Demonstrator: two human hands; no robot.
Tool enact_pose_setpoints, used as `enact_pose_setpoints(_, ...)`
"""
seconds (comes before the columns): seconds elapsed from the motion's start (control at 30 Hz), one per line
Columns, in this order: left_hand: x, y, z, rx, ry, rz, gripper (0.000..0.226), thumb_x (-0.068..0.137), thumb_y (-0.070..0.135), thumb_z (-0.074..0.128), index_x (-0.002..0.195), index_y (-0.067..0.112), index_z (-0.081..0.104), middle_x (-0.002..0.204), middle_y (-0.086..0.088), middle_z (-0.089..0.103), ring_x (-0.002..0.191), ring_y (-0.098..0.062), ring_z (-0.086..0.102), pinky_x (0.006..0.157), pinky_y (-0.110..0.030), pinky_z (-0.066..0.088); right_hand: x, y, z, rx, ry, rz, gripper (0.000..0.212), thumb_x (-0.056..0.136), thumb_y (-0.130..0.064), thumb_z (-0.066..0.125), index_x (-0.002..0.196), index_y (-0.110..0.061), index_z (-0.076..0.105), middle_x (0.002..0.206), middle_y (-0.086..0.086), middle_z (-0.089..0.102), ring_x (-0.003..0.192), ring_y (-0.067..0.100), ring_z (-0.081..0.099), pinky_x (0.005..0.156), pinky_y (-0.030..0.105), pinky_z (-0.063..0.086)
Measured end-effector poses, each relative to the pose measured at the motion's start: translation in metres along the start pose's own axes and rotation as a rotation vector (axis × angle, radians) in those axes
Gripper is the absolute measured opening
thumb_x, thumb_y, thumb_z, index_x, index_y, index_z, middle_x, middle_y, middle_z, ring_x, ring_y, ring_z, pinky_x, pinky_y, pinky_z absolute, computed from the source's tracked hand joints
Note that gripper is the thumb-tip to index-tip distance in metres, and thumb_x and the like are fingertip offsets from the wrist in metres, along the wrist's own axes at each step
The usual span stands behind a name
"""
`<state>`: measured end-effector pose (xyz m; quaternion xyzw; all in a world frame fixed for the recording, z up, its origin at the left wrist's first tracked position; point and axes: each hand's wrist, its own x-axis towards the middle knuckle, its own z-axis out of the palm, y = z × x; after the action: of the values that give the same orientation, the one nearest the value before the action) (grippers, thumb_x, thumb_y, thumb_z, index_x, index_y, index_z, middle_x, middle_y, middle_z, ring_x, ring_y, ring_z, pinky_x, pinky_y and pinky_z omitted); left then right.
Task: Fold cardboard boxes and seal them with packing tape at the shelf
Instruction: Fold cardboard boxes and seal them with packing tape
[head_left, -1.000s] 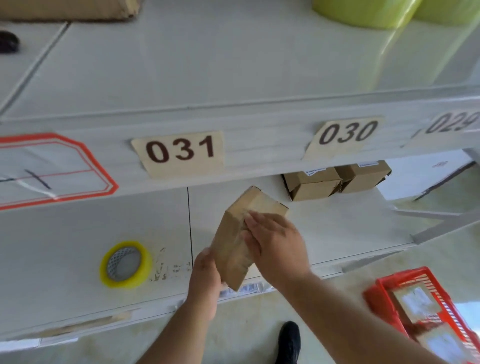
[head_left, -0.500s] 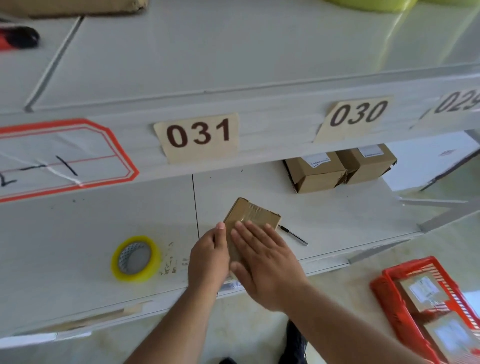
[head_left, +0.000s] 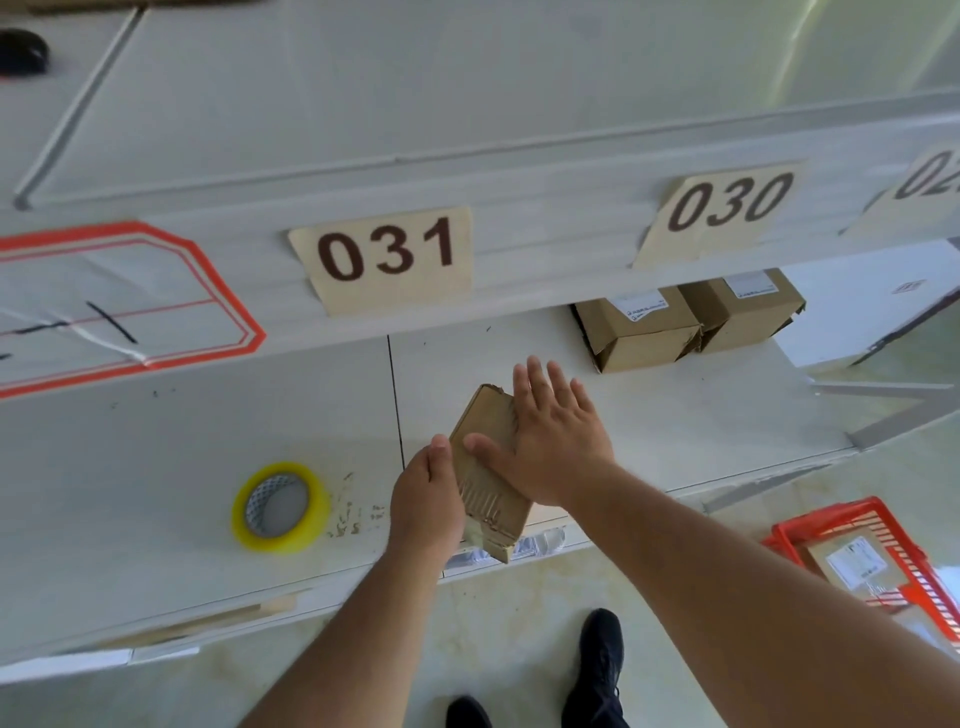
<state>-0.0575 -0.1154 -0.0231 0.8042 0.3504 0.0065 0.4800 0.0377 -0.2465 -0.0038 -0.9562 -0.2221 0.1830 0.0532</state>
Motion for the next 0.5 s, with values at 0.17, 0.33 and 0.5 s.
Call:
enact_pose_setpoints(0.17,0.001,-0.001,0.0,-0.14,-0.024,-0.097,0.057,0.109,0.053,0.028,0.117,0.016,0.069,0.107,-0.005,0.071,0.102,-0.025,0.064,0.097,-0.041,0.051,-0.018,-0.006,0.006,0.004,-0.014,-0.057,0.144,0.063,-0.109,0.018,0.16,-0.013,-0.027,0.17,0.004,-0.028,0.157,0.026,-0.025,0.13,0.049,-0.005)
enact_pose_setpoints(0.33,-0.009,0.002,-0.006,-0.09,-0.025,-0.06,0.056,0.105,0.062,0.028,0.092,0.023,0.067,0.089,-0.003,0.07,0.086,-0.025,0.067,0.081,-0.039,0.055,-0.034,0.012,0.003,0.338,0.012,-0.018,0.131,0.075,-0.09,0.057,0.165,-0.025,-0.011,0.174,-0.009,-0.006,0.159,0.016,0.006,0.128,0.042,0.018)
enact_pose_setpoints(0.5,-0.008,-0.021,-0.006,-0.231,-0.035,-0.014,0.049,0.088,0.079,0.037,0.097,0.045,0.071,0.092,0.006,0.075,0.094,-0.021,0.072,0.086,-0.051,0.06,-0.051,0.016,0.015,0.973,0.133,0.24,0.048,0.093,-0.054,0.069,0.133,-0.036,0.049,0.127,-0.012,0.064,0.101,0.001,0.062,0.088,0.031,0.056)
